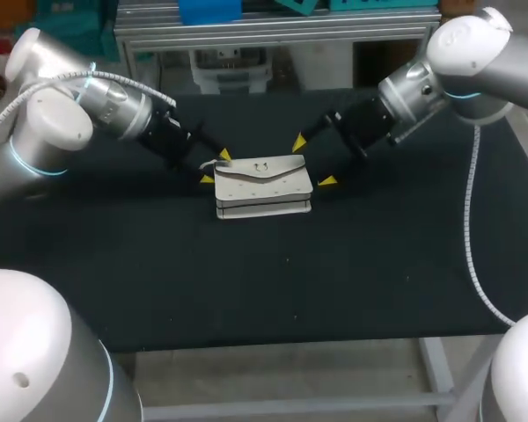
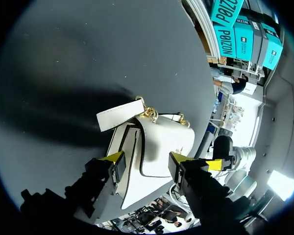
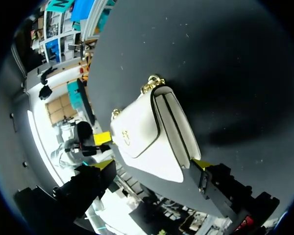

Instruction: Pick up the bag, open it, inspect its contents, close it, and place it on the opposite side

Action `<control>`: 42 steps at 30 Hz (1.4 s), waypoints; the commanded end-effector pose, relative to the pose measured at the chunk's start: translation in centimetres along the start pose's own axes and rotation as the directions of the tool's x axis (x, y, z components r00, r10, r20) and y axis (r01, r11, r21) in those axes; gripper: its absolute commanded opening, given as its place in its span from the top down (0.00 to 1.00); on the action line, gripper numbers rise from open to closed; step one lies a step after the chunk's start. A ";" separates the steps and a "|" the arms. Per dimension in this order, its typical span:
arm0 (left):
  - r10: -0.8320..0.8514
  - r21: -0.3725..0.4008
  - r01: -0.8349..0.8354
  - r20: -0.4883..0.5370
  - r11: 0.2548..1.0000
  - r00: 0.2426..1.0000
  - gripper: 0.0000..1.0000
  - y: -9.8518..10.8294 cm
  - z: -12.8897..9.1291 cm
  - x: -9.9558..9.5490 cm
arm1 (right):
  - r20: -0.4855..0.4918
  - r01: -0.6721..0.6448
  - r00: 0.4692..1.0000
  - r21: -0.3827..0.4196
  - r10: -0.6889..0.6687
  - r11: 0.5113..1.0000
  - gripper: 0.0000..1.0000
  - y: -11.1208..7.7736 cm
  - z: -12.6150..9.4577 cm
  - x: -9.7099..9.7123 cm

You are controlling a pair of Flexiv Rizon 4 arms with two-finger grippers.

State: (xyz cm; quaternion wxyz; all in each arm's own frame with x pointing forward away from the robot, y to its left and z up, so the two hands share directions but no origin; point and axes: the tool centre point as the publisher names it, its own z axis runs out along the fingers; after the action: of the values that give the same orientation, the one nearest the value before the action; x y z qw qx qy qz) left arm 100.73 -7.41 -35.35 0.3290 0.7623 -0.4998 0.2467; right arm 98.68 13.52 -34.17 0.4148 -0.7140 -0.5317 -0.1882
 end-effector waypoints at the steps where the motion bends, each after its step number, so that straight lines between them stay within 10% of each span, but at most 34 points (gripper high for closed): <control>1: 0.009 -0.002 -0.009 -0.036 1.000 0.999 0.54 0.0 0.4 -0.3 | -0.002 -0.007 1.000 -0.022 0.007 1.000 0.00 0.6 0.2 0.2; 21: 0.028 -0.031 -0.029 -0.045 0.999 0.999 0.66 -0.4 1.1 -0.5 | -0.106 0.043 0.993 -0.142 -0.058 0.989 0.00 3.7 2.1 1.2; 29: 0.034 -0.039 -0.035 -0.045 0.999 0.998 0.68 -0.7 1.3 -0.6 | -0.120 0.063 0.989 -0.140 -0.080 0.988 0.21 4.6 2.5 1.8; 36: 0.029 -0.049 -0.033 -0.068 0.998 0.997 0.82 -1.1 1.7 -0.5 | -0.127 0.075 0.988 -0.104 -0.088 0.992 1.00 4.6 3.7 1.6; 38: 0.028 -0.051 -0.032 -0.078 0.998 0.997 1.00 -1.1 1.8 -0.5 | -0.119 0.092 0.987 -0.110 -0.105 0.990 1.00 4.4 3.9 1.4; 42: 0.029 -0.048 -0.032 -0.079 0.998 0.996 1.00 -1.1 2.1 -0.6 | -0.110 0.146 0.981 -0.127 -0.160 0.981 1.00 3.8 4.2 1.2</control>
State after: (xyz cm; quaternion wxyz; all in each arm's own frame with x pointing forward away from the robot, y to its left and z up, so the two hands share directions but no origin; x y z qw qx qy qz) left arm 101.36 -7.42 -36.66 0.3607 0.7374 -0.5045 0.2675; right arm 102.15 16.20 -37.16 0.3908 -0.6846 -0.5434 -0.2886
